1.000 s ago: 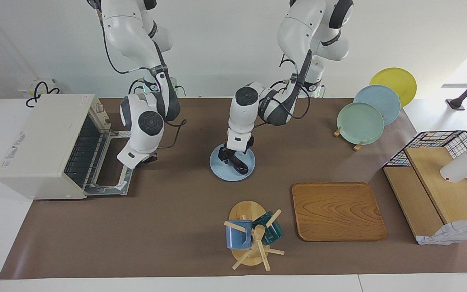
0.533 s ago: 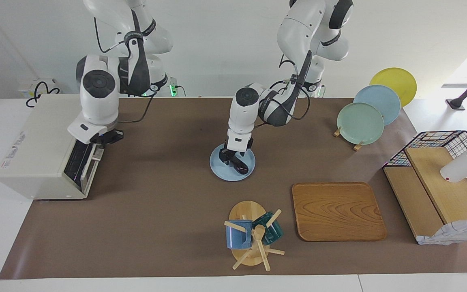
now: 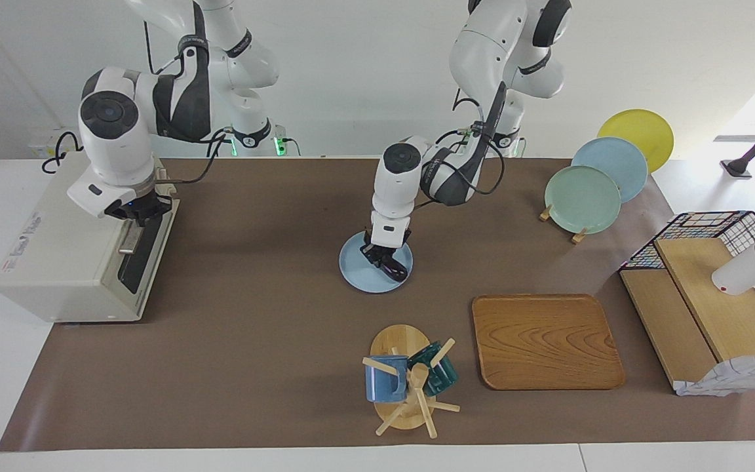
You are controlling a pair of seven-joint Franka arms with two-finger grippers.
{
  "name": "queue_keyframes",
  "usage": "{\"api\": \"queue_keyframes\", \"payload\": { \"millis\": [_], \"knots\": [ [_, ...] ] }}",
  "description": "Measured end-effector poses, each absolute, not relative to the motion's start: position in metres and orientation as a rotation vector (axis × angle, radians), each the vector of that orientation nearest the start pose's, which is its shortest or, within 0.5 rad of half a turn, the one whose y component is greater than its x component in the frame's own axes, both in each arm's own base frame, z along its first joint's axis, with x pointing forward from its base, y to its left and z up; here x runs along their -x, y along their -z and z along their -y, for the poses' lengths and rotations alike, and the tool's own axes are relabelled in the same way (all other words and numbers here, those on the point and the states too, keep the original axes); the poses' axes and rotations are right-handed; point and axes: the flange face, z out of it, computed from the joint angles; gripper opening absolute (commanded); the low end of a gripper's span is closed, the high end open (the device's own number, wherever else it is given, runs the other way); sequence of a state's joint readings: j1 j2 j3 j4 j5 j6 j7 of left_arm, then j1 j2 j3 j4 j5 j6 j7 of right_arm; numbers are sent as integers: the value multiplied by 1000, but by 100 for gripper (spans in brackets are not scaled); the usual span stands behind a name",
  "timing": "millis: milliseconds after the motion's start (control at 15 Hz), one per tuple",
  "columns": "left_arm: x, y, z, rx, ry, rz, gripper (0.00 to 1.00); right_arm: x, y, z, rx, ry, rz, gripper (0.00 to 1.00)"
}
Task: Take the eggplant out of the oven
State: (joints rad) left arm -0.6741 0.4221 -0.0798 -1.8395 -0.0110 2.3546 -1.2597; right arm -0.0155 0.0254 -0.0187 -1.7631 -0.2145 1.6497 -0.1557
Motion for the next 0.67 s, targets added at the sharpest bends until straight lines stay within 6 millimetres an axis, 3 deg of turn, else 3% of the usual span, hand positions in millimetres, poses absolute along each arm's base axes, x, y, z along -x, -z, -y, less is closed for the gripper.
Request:
{"api": "queue_keyframes", "payload": {
  "millis": [67, 133, 200, 267, 400, 533, 667],
  "knots": [
    [-479, -311, 442, 3134, 41, 830, 0, -556, -548, 36, 3289, -214, 237, 29],
    [-482, -316, 442, 3139, 57, 829, 0, -557, -562, 32, 3264, -173, 225, 48],
    [-487, -327, 439, 3149, 80, 830, 0, -558, -570, 30, 3243, -147, 219, 99],
    [-494, -342, 432, 3158, 104, 816, 0, -559, -572, 28, 3232, -137, 218, 100],
    [-517, -378, 399, 3180, 137, 666, 0, -560, -569, 24, 3224, -143, 225, 100],
    [-548, -411, 354, 3178, 137, 528, 0, -561, -568, 15, 3222, -147, 250, 100],
    [-582, -429, 303, 3177, 145, 434, 0, -562, -568, 9, 3222, -146, 261, 100]
  ]
}}
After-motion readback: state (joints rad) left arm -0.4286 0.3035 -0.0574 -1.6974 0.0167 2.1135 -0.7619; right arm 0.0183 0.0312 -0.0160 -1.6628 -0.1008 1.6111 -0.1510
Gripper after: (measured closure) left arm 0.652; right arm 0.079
